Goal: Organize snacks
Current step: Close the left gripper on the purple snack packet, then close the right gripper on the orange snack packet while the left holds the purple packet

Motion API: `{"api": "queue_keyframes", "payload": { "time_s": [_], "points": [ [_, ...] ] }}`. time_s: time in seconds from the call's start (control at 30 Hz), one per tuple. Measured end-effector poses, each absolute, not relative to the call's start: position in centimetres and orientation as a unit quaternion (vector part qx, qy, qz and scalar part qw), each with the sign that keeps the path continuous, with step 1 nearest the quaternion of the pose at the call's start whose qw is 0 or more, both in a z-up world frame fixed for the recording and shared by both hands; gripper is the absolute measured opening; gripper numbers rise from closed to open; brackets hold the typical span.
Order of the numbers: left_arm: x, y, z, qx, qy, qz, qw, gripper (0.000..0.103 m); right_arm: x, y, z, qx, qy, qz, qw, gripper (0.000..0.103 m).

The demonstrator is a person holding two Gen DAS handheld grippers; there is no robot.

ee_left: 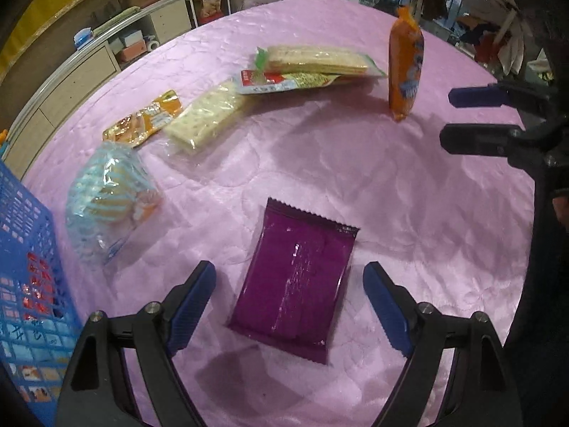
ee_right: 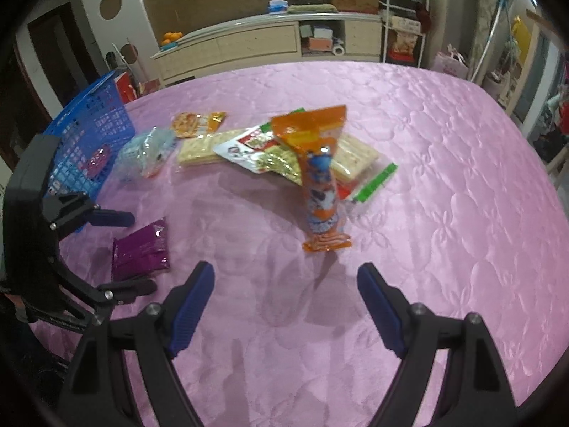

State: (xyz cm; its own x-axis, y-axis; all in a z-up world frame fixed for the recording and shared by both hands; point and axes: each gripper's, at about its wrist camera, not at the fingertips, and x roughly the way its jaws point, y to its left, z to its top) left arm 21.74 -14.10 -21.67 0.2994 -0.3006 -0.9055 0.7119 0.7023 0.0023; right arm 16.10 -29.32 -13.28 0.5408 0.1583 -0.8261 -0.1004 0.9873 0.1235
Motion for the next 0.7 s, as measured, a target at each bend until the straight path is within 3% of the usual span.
{"api": "queue_keyframes", "payload": {
  "time_s": [0.13,0.27,0.7],
  "points": [
    [21.2,-14.1,-21.7,0.203,0.492,-0.319,0.784,0.081,15.8,-29.5,-13.0,0.028,0.472,0.074,0.878,0.086],
    [20.5,-14.3,-21.2,0.202,0.495,-0.318,0.783,0.051,15.5,-29.4,-12.4,0.025,0.468,0.078,0.88,0.086],
    [17.7,-14.2,-17.1,0.177,0.468,-0.256,0.827,0.051,14.1,-29.5,-10.1,-0.021,0.435,0.072,0.897,0.086]
  ]
}}
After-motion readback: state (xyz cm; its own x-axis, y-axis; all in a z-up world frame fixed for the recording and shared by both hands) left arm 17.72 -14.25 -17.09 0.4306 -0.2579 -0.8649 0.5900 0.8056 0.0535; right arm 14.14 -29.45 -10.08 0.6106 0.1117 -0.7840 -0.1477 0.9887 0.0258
